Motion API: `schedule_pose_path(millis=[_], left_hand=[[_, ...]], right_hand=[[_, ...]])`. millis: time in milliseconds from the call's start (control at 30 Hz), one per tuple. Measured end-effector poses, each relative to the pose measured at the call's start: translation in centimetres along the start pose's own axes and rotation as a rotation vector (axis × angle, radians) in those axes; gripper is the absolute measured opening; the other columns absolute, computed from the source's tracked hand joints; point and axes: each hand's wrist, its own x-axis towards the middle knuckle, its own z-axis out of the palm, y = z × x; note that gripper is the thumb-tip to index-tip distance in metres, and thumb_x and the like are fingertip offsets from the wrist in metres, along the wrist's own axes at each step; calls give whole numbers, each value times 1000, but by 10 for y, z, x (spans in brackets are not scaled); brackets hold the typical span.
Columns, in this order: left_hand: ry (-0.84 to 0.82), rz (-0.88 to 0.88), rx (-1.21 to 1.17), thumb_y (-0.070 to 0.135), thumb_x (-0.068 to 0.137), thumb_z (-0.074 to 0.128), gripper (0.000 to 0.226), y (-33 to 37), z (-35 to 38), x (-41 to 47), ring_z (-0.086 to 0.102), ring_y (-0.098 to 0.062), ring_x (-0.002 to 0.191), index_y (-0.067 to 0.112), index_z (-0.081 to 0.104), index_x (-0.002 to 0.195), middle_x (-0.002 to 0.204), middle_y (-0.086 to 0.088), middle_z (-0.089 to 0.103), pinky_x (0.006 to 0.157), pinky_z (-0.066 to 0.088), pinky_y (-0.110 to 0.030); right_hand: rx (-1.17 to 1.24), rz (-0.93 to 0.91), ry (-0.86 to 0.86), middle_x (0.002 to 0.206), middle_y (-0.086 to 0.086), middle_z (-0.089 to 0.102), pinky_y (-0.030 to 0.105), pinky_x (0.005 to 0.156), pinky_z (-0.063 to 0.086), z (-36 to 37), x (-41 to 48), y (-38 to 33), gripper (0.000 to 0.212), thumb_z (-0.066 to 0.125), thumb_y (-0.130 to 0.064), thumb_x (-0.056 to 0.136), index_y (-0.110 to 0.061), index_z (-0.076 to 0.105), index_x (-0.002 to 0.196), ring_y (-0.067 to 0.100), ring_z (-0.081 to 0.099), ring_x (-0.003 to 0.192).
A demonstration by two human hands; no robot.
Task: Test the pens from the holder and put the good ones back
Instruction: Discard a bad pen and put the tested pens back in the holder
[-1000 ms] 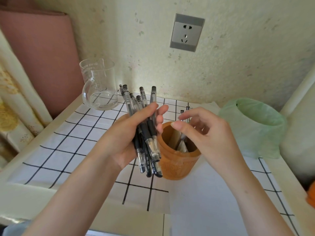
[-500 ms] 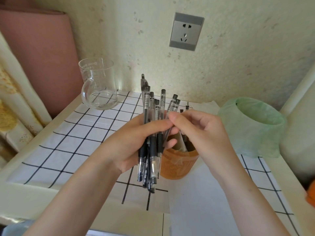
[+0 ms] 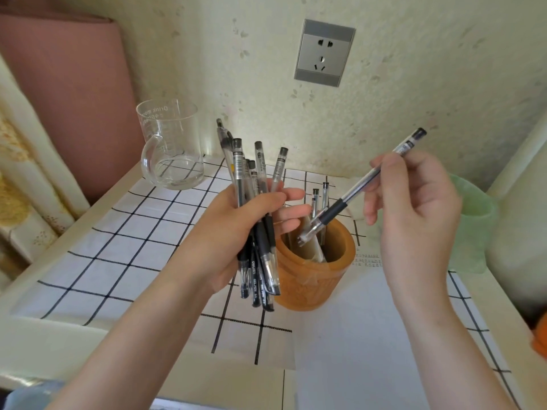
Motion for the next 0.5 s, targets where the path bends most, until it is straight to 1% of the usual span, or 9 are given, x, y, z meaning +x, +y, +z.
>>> schedule_pose_path(millis=[67, 133, 200, 233, 267, 300, 367, 433, 500], left_hand=[[-7, 14, -7, 3, 90, 52, 15, 0, 0, 2, 71, -19, 89, 5, 58, 103, 100, -8, 73, 72, 58, -25], [-16, -1, 1, 4, 90, 53, 18, -2, 0, 4, 71, -18, 90, 4, 58, 107, 102, -6, 73, 71, 58, -23], [-10, -8, 23, 4, 90, 53, 23, -6, 0, 5, 70, -18, 91, 2, 57, 112, 104, -5, 72, 68, 58, -20], [7, -7, 45, 5, 90, 54, 25, -9, 0, 6, 71, -16, 88, 2, 57, 114, 106, -5, 71, 64, 57, -19], [26, -7, 65, 6, 90, 54, 26, -10, 0, 6, 72, -13, 80, 3, 57, 116, 108, -6, 70, 60, 56, -17], [46, -9, 71, 6, 90, 55, 28, -11, 0, 6, 71, -10, 70, 4, 57, 117, 109, -7, 69, 56, 54, -16], [70, -21, 55, 7, 89, 55, 30, -12, -1, 7, 67, -6, 59, 6, 56, 119, 112, -10, 68, 53, 53, -15], [75, -32, 62, 9, 88, 56, 32, -13, -2, 7, 67, -6, 58, 8, 55, 120, 111, -11, 68, 52, 52, -15], [95, -25, 87, 9, 88, 57, 32, -14, -2, 8, 69, -8, 63, 10, 55, 120, 108, -10, 70, 52, 52, -16]], right_hand=[[-88, -47, -63, 63, -3, 53, 27, 53, 41, 1, -1, 4, 11, 52, -24, 92, -19, 58, 84, 17, 48, 54], [-167, -8, -205, 68, -7, 58, 21, 57, 43, 5, -5, 10, 8, 57, -23, 91, -25, 61, 84, 10, 52, 60], [-272, 26, -340, 70, -11, 63, 14, 59, 42, 10, -11, 18, 9, 60, -20, 91, -22, 66, 86, 7, 54, 63], [-329, 26, -378, 68, -14, 63, 13, 58, 41, 12, -14, 21, 10, 60, -20, 91, -20, 69, 86, 8, 54, 63], [-370, 23, -402, 66, -17, 62, 12, 57, 38, 13, -15, 23, 13, 59, -21, 91, -21, 71, 86, 8, 52, 61], [-392, 23, -422, 63, -15, 59, 11, 56, 36, 14, -15, 24, 16, 59, -22, 92, -26, 72, 84, 8, 48, 59], [-423, 11, -438, 59, -9, 49, 11, 55, 32, 14, -13, 24, 24, 58, -24, 93, -41, 70, 80, 7, 44, 58], [-446, 14, -422, 60, -11, 48, 11, 57, 33, 13, -11, 25, 21, 58, -25, 92, -40, 72, 86, 6, 46, 60], [-472, 24, -407, 62, -11, 51, 10, 58, 34, 13, -11, 26, 19, 59, -25, 92, -39, 71, 88, 4, 47, 62]])
